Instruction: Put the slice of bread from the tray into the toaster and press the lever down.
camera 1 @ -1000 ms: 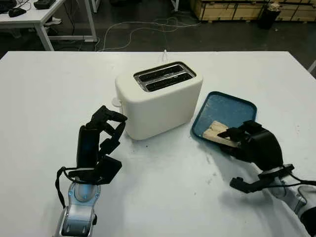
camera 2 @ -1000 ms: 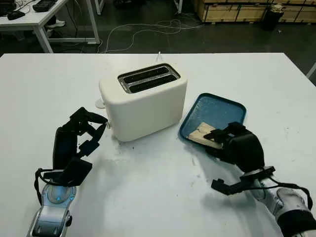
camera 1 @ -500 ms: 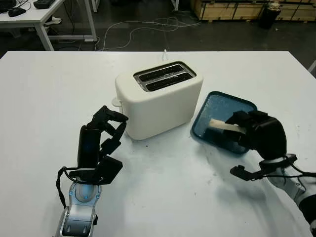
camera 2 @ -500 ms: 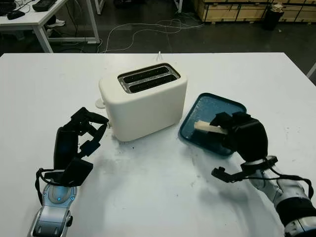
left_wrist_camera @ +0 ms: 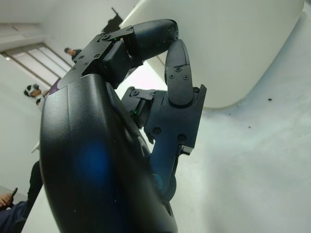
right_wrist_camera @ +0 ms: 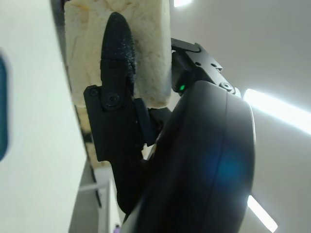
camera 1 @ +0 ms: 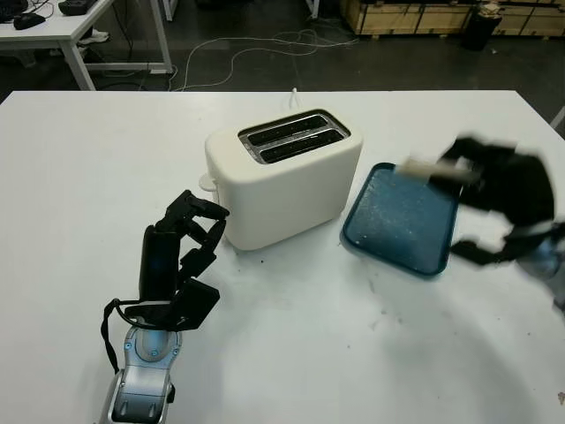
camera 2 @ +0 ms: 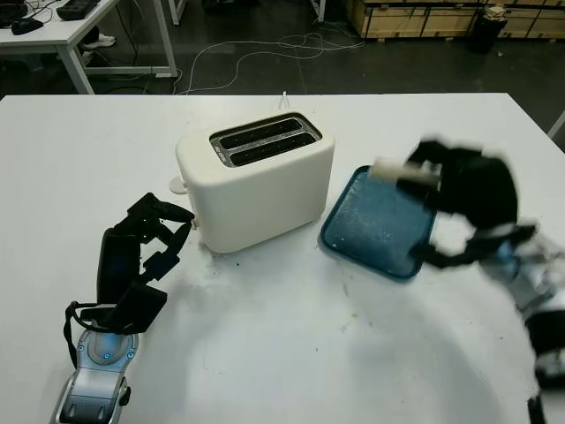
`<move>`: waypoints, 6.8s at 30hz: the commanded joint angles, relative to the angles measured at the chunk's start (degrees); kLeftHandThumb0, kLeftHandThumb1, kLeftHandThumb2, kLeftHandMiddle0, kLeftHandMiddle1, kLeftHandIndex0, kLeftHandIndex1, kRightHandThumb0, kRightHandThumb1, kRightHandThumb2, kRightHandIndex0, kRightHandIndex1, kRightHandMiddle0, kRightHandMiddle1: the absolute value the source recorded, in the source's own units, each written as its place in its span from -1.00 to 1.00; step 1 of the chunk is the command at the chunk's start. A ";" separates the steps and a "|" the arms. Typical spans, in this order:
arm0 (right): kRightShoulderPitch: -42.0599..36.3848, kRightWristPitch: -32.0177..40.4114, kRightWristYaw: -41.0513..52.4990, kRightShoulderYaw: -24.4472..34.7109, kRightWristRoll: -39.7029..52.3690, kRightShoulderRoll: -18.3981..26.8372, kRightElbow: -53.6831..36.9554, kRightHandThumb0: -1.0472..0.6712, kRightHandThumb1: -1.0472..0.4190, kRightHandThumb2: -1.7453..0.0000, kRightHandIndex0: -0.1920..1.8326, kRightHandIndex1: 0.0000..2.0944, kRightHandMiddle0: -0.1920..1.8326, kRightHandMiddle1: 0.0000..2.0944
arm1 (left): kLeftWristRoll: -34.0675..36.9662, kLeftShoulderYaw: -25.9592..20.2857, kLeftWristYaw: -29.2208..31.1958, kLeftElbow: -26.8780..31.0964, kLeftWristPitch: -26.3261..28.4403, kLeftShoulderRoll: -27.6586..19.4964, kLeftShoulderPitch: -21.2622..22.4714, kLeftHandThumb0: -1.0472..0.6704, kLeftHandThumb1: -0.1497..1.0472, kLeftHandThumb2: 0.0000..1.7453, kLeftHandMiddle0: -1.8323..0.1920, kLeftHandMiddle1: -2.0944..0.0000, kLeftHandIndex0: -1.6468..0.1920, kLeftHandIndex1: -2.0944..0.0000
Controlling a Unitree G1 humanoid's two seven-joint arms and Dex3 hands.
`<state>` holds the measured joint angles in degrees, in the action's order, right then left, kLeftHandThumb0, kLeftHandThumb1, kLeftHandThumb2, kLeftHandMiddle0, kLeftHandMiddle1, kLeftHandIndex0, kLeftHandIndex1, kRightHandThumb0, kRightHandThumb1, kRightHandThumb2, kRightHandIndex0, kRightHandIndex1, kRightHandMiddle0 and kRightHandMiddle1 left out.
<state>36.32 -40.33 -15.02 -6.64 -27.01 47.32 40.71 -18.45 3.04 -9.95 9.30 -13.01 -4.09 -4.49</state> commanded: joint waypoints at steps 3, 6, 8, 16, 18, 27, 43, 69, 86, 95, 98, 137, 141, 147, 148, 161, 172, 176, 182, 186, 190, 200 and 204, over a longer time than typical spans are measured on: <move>12.20 0.01 18.72 2.06 11.21 -0.74 6.75 -0.37 -0.83 0.71 0.07 0.67 -0.15 0.67 | -0.44 0.25 -0.28 0.12 -0.33 0.16 0.24 -0.16 0.79 -0.49 0.22 -0.66 0.20 -0.23; 20.62 0.95 28.74 2.96 15.79 -2.63 12.23 -0.34 -0.83 0.76 0.05 0.67 -0.16 0.67 | -0.23 0.18 0.00 0.44 0.17 0.15 0.17 -0.17 0.79 -0.49 0.23 -0.65 0.20 -0.23; 26.08 3.03 33.94 3.50 17.77 -4.39 15.62 -0.37 -0.83 0.79 0.05 0.67 -0.14 0.67 | -0.17 0.16 0.19 0.60 0.43 0.10 0.15 -0.16 0.79 -0.48 0.23 -0.66 0.21 -0.23; 36.84 1.35 41.65 2.23 17.49 -12.14 23.18 -0.34 -0.83 0.87 0.15 0.67 -0.04 0.67 | -0.36 0.17 0.17 0.86 0.73 0.18 0.30 -0.16 0.79 -0.48 0.22 -0.67 0.20 -0.22; 37.88 1.60 43.87 1.40 16.89 -14.04 23.74 -0.36 -0.83 0.86 0.18 0.67 -0.02 0.67 | -0.45 0.12 0.05 0.81 0.46 0.09 0.27 -0.15 0.79 -0.49 0.21 -0.67 0.20 -0.22; 38.36 4.71 46.81 -3.70 12.56 -20.68 22.87 -0.35 -0.83 0.78 0.27 0.67 0.08 0.67 | -0.25 -0.04 0.00 0.74 0.32 0.10 0.23 -0.15 0.79 -0.50 0.19 -0.67 0.19 -0.21; 36.51 14.16 54.61 -3.51 13.99 -25.50 23.58 -0.49 -0.83 0.79 0.34 0.67 0.18 0.67 | -0.25 0.04 -0.23 0.09 0.30 0.46 0.09 -0.17 0.79 -0.48 0.20 -0.67 0.19 -0.21; 33.37 15.48 56.57 -5.30 12.57 -24.78 23.64 -0.38 -0.83 0.78 0.31 0.67 0.11 0.67 | -0.12 0.09 -0.37 -0.14 0.18 0.91 0.00 -0.17 0.79 -0.47 0.19 -0.67 0.20 -0.25; 30.53 6.13 45.31 -11.29 3.55 -22.73 22.10 -0.55 -0.81 0.91 0.07 0.65 -0.06 0.64 | 0.42 0.08 -0.21 0.06 0.14 1.13 -0.22 -0.17 0.79 -0.46 0.22 -0.67 0.21 -0.24; 30.99 -2.69 30.26 -18.86 -9.24 -17.95 17.85 -0.73 -0.76 1.00 -0.70 0.10 -0.06 -0.99 | 0.59 0.08 -0.09 -0.14 -0.02 1.05 -0.25 -0.18 0.79 -0.47 0.21 -0.67 0.21 -0.24; 31.18 -3.26 27.20 -19.67 -11.01 -17.27 16.76 -0.74 -0.76 1.00 -0.71 -0.02 -0.12 -1.00 | 0.41 0.14 0.00 -0.01 0.00 0.88 -0.29 -0.17 0.79 -0.46 0.22 -0.67 0.21 -0.24; -25.85 -2.86 20.17 5.15 31.72 -27.19 -14.61 -0.22 -0.82 0.96 0.13 -0.69 0.18 -0.97 | 2.84 -13.33 10.07 2.42 -5.82 -22.59 16.38 -0.09 0.76 -0.98 0.07 -0.56 -0.07 0.25; -25.53 -0.20 23.14 5.87 31.67 -28.50 -15.07 -0.24 -0.81 0.99 0.17 -0.76 0.20 -0.98 | 1.73 -12.69 16.04 1.10 -5.00 -28.72 20.15 -0.08 0.68 -1.00 -0.05 -0.36 -0.31 0.60; -25.41 0.55 24.61 6.85 30.69 -29.75 -15.58 -0.24 -0.81 1.00 0.22 -0.81 0.23 -0.99 | -0.30 -8.33 23.38 -6.12 -5.16 -34.22 26.38 -0.15 0.62 -0.99 -0.09 -0.35 -0.51 0.81; -25.35 0.45 24.80 6.96 30.61 -29.95 -15.46 -0.24 -0.81 1.00 0.22 -0.81 0.23 -0.99 | -0.86 -7.53 24.50 -7.34 -4.85 -34.95 27.23 -0.17 0.64 -0.99 -0.10 -0.32 -0.52 0.83; -25.05 0.32 26.66 8.29 30.44 -31.28 -15.39 -0.22 -0.81 1.00 0.25 -0.82 0.25 -0.99 | -9.43 0.40 26.80 -19.08 -7.87 -38.34 36.05 -0.26 0.61 -1.00 -0.20 -0.29 -0.68 0.94; -25.05 0.30 26.83 8.67 29.95 -31.92 -14.77 -0.24 -0.81 1.00 0.25 -0.84 0.25 -1.00 | -10.17 0.78 22.64 -20.93 -8.24 -36.12 36.49 -0.22 0.67 -0.99 -0.14 -0.34 -0.65 0.98; -25.08 0.58 26.99 8.77 30.02 -31.96 -14.82 -0.23 -0.81 1.00 0.25 -0.85 0.24 -1.00 | -9.88 0.99 22.02 -21.75 -9.00 -35.47 36.96 -0.22 0.69 -0.99 -0.13 -0.37 -0.62 0.99; -25.04 0.45 26.85 9.09 29.84 -32.05 -14.53 -0.24 -0.80 1.00 0.25 -0.86 0.24 -1.00 | -9.55 1.50 22.28 -22.65 -9.64 -34.75 37.47 -0.23 0.71 -0.99 -0.12 -0.36 -0.62 1.00; -25.10 0.40 27.20 9.24 30.19 -32.12 -14.76 -0.21 -0.80 1.00 0.26 -0.87 0.24 -1.00 | -9.63 1.74 21.86 -23.03 -10.11 -34.40 37.55 -0.24 0.71 -1.00 -0.14 -0.32 -0.63 0.99; -25.13 0.27 27.09 9.34 29.95 -32.17 -14.78 -0.22 -0.81 1.00 0.26 -0.87 0.24 -1.00 | -8.53 1.68 22.73 -23.28 -10.27 -34.07 37.52 -0.21 0.70 -1.00 -0.15 -0.29 -0.66 0.98; -25.25 0.20 27.28 9.54 29.54 -32.27 -15.01 -0.21 -0.81 1.00 0.26 -0.88 0.24 -1.00 | -7.62 1.84 23.17 -24.05 -11.01 -33.93 37.78 -0.16 0.68 -1.00 -0.16 -0.24 -0.64 0.99; -25.37 0.76 27.21 9.64 29.67 -32.45 -15.20 -0.22 -0.81 1.00 0.27 -0.88 0.25 -1.00 | -7.12 1.81 22.99 -24.24 -11.03 -33.44 37.79 -0.16 0.68 -1.00 -0.15 -0.26 -0.64 0.99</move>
<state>10.81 -40.59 12.30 2.62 2.72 15.24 25.94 -26.45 4.37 12.83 -14.54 -23.51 -37.93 32.19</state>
